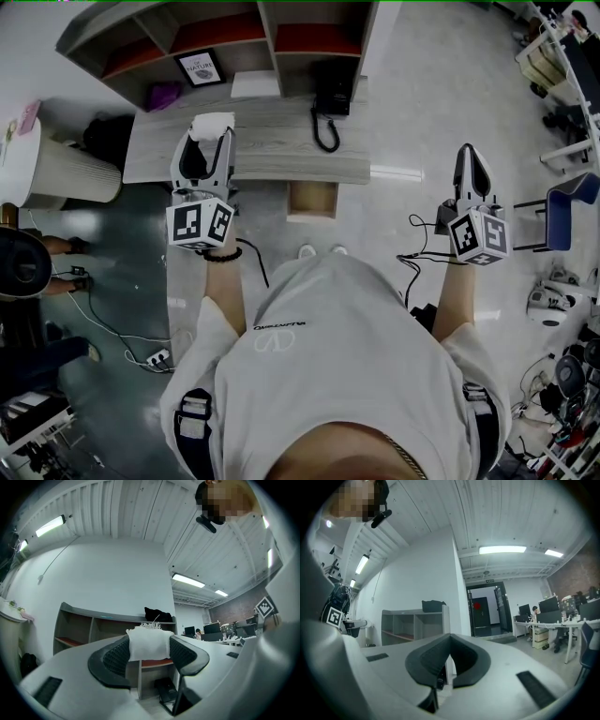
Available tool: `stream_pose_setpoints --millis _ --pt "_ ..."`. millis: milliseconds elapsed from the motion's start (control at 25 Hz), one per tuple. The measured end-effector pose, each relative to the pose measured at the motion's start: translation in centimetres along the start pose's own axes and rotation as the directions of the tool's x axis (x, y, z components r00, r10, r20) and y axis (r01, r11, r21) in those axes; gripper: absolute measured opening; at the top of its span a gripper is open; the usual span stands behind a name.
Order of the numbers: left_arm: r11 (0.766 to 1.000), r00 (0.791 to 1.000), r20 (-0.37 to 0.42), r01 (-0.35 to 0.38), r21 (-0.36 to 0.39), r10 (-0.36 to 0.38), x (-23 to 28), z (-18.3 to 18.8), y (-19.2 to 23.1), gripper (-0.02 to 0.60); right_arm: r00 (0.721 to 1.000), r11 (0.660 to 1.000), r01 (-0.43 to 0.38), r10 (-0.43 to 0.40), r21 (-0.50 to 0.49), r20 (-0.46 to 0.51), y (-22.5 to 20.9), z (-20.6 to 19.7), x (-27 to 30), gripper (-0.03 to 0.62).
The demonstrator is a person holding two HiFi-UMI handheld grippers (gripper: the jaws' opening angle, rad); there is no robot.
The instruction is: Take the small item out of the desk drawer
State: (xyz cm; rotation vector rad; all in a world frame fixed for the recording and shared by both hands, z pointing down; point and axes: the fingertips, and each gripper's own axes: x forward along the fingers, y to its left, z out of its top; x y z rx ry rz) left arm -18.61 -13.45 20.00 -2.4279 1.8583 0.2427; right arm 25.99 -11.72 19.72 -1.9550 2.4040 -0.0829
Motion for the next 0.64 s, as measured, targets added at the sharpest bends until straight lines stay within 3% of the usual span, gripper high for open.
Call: stream_pose_setpoints --millis 640 --pt "1.0 1.0 -0.006 0.009 -0.012 -0.01 -0.01 -0.13 -0.12 0.258 1.0 1.0 0.006 -0.005 0.011 -0.006 -0.12 -0.42 -0.03 0.002"
